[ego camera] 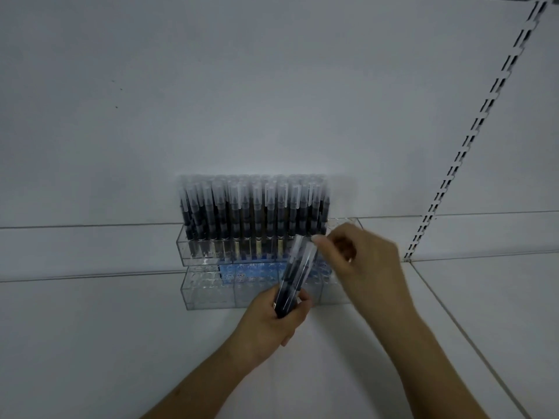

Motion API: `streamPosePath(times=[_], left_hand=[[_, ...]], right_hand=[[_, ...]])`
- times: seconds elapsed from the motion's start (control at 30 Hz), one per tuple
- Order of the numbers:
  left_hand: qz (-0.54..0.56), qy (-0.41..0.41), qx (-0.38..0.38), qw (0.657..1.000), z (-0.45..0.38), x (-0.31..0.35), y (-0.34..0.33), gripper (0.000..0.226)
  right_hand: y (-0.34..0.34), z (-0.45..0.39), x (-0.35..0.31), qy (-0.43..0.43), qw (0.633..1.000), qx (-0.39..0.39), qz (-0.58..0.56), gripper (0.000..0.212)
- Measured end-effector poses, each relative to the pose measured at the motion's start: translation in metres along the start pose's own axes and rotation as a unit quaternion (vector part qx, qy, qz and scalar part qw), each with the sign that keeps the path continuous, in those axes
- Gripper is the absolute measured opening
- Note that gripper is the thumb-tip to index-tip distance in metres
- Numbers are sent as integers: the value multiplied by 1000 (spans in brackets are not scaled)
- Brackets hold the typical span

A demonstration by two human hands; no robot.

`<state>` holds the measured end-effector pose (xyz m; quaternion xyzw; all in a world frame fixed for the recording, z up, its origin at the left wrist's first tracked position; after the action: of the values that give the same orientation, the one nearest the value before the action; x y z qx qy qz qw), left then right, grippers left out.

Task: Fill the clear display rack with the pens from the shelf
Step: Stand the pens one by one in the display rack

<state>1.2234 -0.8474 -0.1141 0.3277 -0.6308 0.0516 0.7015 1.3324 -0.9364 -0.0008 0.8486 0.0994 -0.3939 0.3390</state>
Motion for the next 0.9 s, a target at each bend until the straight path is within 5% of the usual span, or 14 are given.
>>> streamPosePath(times=[0.1,0.33,0.43,0.6,0.9], left_hand=[[-10,-11,6,1000,-1,1,0,17],[-7,-2,12,1000,0,0,-1,16],[6,-12,19,1000,1,1,1,40],[32,-11,19,999,-1,-3,3,41],[44,-31,7,999,-2,-1,1,41]], right_hand=[[-20,23,2,-27,997,-7,-73,44],[-16,27,23,-53,987,42,-146,14],[10,23,23,-74,966,109,-222,13],[68,-6,13,-10,933,230,-278,8],[66,-64,2,21,972,132,-195,8]])
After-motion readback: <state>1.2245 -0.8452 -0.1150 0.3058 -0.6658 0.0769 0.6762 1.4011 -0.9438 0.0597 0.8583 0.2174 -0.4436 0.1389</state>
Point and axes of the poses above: each hand's wrist, its own z-axis away from the middle knuckle, its own y-axis out of the back of the hand, x = y × z, the point moved 8 cm from there along -z, towards the middle knuckle, and after that the axes turned 15 degrees about -z, right-handed, at the moved point
